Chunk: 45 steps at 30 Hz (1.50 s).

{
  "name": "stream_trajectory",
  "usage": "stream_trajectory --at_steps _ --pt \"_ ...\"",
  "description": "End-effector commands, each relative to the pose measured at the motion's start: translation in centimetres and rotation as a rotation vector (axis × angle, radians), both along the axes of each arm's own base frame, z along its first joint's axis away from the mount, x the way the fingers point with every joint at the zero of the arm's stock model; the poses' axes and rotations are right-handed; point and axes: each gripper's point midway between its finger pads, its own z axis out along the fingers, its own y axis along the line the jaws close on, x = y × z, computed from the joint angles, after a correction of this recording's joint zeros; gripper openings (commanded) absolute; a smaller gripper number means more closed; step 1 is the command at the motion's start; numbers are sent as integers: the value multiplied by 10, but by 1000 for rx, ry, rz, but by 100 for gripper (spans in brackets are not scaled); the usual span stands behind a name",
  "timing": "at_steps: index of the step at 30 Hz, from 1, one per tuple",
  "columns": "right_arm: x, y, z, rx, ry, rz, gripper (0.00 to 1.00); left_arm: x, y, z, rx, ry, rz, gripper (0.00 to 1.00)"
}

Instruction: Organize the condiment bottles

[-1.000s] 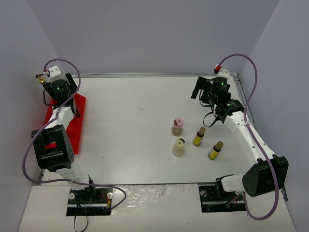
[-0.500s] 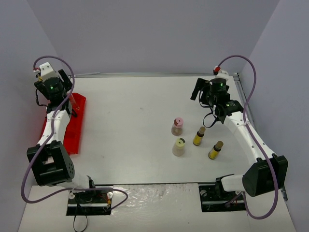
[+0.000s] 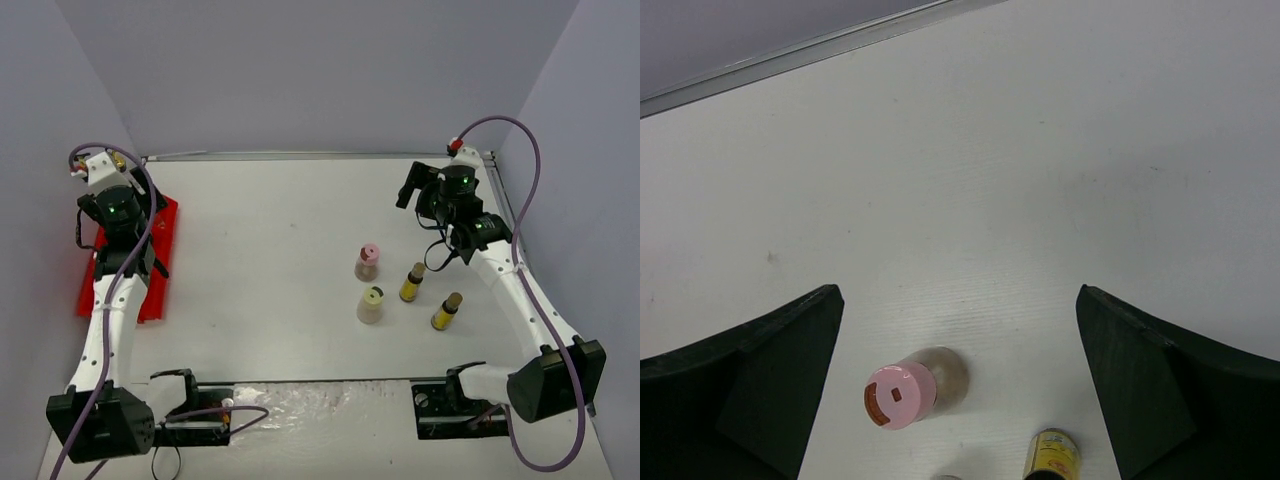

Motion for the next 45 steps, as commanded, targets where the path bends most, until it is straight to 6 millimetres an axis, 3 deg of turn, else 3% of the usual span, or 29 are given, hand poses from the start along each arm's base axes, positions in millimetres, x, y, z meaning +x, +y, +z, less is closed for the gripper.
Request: stream_trajectory --at_steps 1,5,11,20,23,30,40,45 --pt "-7 3 29 27 -76 11 100 -24 -43 18 -35 -30 -107 76" --pt "-12 -1 37 14 -81 6 100 -32 -111 10 -86 -2 -356 76" --pt "-13 -3 44 22 -92 -9 100 -49 -236 -13 -143 44 -784 79" --pt "-13 -6 43 15 -81 -31 100 -86 -382 -33 -126 61 -1215 82" --pt "-14 -10 44 9 -82 -43 100 -96 -415 -32 -114 61 -1293 83" --pt "-16 -16 43 -14 -70 -63 100 -120 -475 -53 -95 114 -1427 84" --pt "-19 -20 42 -26 -63 -72 100 -155 -537 -88 -60 178 -1549 84" --pt "-20 -20 40 -27 -60 -71 100 -165 -553 -106 -12 220 -1554 84"
